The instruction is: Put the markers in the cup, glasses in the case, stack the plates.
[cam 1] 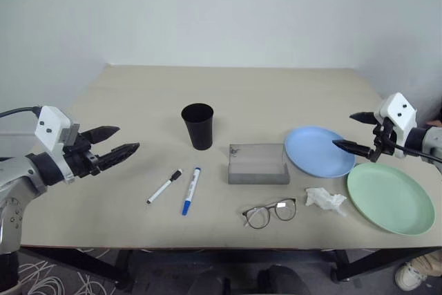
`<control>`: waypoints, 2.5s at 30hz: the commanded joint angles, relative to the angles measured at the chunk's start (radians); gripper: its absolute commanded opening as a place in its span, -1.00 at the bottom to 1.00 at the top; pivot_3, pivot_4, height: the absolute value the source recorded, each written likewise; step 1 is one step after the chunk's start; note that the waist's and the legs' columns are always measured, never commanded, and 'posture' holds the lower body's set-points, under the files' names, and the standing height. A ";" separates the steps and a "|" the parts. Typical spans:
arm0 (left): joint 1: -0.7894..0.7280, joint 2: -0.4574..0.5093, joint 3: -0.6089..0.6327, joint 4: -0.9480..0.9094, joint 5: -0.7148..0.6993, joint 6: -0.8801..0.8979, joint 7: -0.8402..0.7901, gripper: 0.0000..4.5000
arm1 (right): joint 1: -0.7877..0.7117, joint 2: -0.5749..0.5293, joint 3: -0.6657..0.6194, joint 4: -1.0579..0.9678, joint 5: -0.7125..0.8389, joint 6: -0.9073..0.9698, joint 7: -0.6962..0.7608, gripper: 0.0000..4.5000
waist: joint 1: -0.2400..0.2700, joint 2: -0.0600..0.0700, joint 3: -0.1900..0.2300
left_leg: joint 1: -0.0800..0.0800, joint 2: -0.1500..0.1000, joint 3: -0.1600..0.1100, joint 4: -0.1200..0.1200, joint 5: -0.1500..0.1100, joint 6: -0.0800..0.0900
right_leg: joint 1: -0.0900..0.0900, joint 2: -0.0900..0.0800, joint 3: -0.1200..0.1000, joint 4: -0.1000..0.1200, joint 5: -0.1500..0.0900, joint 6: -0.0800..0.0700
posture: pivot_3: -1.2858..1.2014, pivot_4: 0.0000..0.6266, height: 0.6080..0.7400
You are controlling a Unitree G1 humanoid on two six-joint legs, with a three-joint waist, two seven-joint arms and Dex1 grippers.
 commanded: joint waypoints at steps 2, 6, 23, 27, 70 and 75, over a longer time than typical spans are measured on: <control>0.010 0.015 0.041 -0.047 -0.057 0.041 -0.011 0.56 | -0.035 0.017 -0.007 -0.037 0.024 0.029 -0.015 1.00 | 0.001 0.000 0.000 | 0.000 0.000 0.000 0.000 0.000 0.000 | 0.000 0.000 0.000 0.000 0.000 0.000 | 0.03 -1.00 0.52; -0.021 0.017 0.010 -0.032 -0.035 0.019 0.000 0.56 | -0.028 0.028 -0.013 -0.078 0.035 0.065 -0.029 1.00 | 0.001 0.000 0.000 | -0.001 -0.001 0.000 0.000 0.000 0.001 | 0.000 0.000 0.000 0.000 -0.001 0.001 | 0.03 -1.00 0.52; -0.110 0.066 -0.101 -0.011 -0.021 0.024 -0.061 0.56 | 0.052 -0.005 -0.053 0.033 -0.009 0.019 -0.051 1.00 | 0.000 0.001 0.000 | 0.000 0.000 0.000 0.001 0.000 0.001 | 0.000 0.000 0.000 0.000 -0.001 0.002 | 0.03 -1.00 0.52; -0.099 0.043 -0.127 -0.015 -0.022 0.029 -0.059 0.56 | 0.102 -0.017 -0.102 -0.011 0.016 0.062 -0.071 1.00 | 0.004 0.001 0.000 | -0.001 0.000 0.000 0.001 0.000 0.001 | 0.000 0.000 0.000 0.000 -0.001 0.002 | 0.03 -1.00 0.52; -0.122 -0.009 -0.188 0.034 0.059 -0.073 -0.065 0.56 | 0.555 -0.208 -0.221 -0.262 0.005 0.085 0.097 1.00 | 0.003 -0.002 0.001 | 0.000 0.001 0.001 0.002 0.001 0.002 | 0.002 0.001 0.000 -0.001 0.000 0.003 | 0.03 -1.00 0.52; -0.077 -0.009 -0.161 -0.008 0.050 -0.048 -0.050 0.56 | 0.550 -0.183 -0.140 -0.203 -0.044 0.048 0.074 1.00 | 0.004 -0.002 0.001 | 0.001 0.001 0.002 0.002 0.001 0.002 | 0.003 0.001 0.000 -0.001 0.000 0.003 | 0.03 -1.00 0.52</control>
